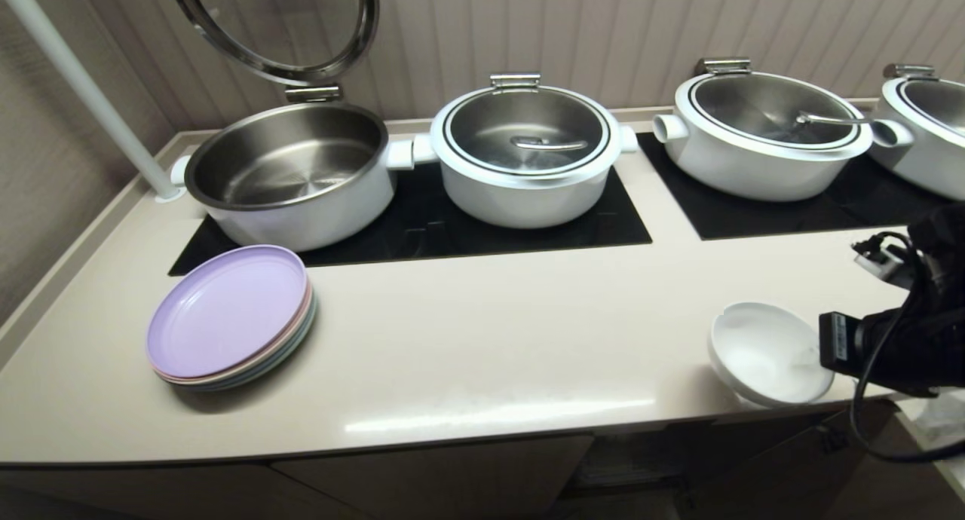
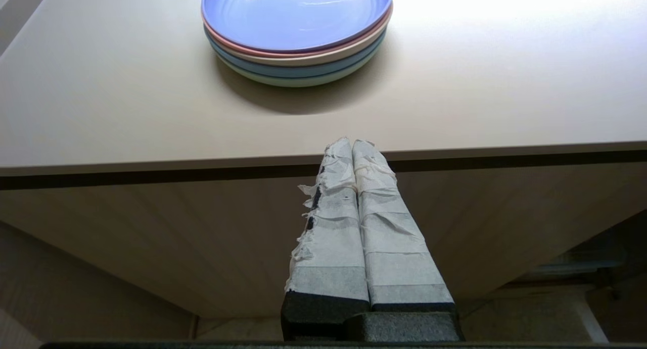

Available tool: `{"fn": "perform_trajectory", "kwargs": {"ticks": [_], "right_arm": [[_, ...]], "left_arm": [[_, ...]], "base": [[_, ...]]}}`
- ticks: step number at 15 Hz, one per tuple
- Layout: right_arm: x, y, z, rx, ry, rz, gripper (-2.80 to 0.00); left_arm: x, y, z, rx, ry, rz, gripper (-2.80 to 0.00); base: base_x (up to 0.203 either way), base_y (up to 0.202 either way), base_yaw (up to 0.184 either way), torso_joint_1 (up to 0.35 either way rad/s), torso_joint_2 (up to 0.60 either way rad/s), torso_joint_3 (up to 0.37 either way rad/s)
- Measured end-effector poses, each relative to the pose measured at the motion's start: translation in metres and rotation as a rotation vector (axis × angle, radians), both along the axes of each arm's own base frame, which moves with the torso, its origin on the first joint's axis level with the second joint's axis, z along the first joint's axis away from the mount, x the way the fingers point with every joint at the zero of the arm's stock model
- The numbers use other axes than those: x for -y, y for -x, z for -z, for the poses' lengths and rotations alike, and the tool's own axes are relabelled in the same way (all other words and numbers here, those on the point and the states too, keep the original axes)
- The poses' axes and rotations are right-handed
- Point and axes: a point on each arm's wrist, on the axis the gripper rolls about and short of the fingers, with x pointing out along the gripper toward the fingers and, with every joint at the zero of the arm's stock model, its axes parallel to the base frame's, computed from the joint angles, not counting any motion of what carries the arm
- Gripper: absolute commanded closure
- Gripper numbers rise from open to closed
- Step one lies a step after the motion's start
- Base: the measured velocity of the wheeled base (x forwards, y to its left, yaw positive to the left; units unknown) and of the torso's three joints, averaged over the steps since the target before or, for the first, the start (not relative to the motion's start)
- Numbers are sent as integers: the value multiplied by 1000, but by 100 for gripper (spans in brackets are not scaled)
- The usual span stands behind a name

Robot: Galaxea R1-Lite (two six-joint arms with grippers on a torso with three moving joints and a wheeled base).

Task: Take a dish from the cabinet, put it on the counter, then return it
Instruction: Put it back into the cabinet

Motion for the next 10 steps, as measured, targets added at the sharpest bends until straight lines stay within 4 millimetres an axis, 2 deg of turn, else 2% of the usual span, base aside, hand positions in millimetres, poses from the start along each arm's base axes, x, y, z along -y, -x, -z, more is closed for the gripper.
{"fn": "perform_trajectory", "kwargs": {"ticks": [10], "right_arm": [[-8,60,6,-6,-1,-66,0]], "left_arm": [[0,0,0,0,0,0,0]], "base": [[0,0,0,0,0,0]]}}
